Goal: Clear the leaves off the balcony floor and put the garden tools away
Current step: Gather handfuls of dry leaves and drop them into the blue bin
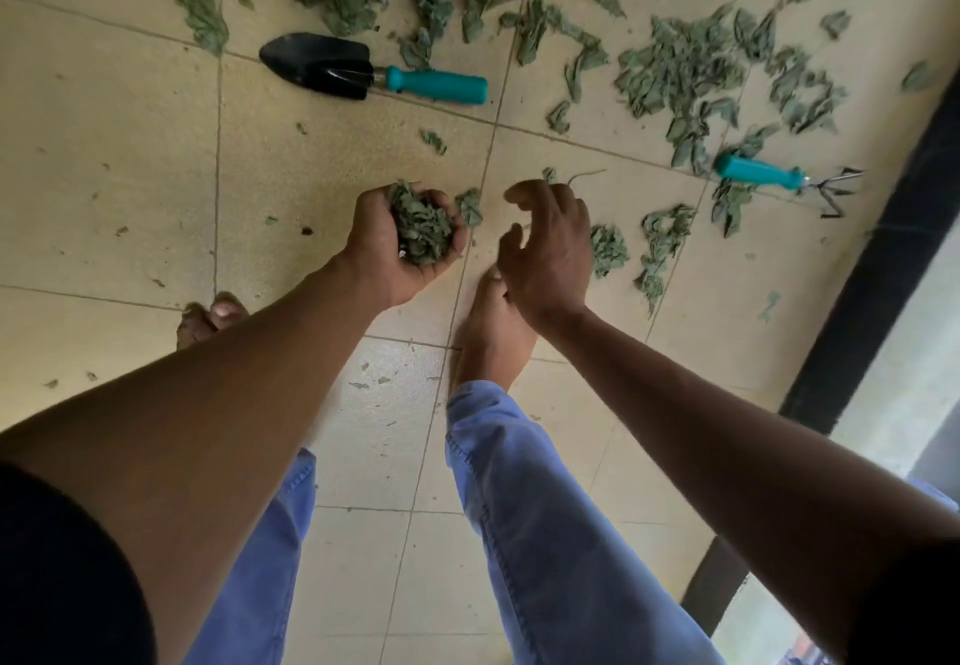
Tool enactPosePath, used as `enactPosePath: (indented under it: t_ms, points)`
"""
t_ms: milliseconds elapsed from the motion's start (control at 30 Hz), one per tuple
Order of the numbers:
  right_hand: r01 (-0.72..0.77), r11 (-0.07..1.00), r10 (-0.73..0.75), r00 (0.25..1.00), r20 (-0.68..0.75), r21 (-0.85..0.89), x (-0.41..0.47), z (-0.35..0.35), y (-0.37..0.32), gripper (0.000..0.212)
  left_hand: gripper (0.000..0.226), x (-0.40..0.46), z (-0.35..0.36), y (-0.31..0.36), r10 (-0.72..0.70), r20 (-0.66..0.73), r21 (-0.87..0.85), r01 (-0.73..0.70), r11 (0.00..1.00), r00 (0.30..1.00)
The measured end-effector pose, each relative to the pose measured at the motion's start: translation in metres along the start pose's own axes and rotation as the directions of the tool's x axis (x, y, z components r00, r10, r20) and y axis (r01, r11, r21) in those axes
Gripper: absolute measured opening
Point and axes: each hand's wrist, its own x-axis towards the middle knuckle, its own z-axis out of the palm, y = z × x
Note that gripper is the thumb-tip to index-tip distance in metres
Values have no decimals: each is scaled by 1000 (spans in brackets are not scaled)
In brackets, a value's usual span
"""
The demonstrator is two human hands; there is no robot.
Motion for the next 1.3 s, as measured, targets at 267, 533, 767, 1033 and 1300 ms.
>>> enactPosePath:
  t_ms: [267, 533, 767, 1033, 1300]
  points:
    - [-56, 984, 84, 982, 169, -168, 43, 19, 66, 48, 21, 19, -1, -10, -41, 39, 53, 39, 998, 998]
    - [-53, 995, 44, 994, 99, 87, 43, 12, 43, 21, 33, 15, 2, -17, -60, 53, 61, 57, 996, 997]
    - [196, 910, -231, 971, 55, 365, -13, -7, -21, 11, 31, 13, 5, -18, -13, 31, 50, 11, 999, 999]
    - [326, 934, -344, 931, 124, 145, -16, 18, -28, 8, 35, 15, 0, -20, -49, 54, 93, 43, 995, 997]
    - [185, 975, -194, 979, 61, 120, 3, 14, -8, 38, 30, 18, -14, -4, -51, 42, -50, 53, 997, 998]
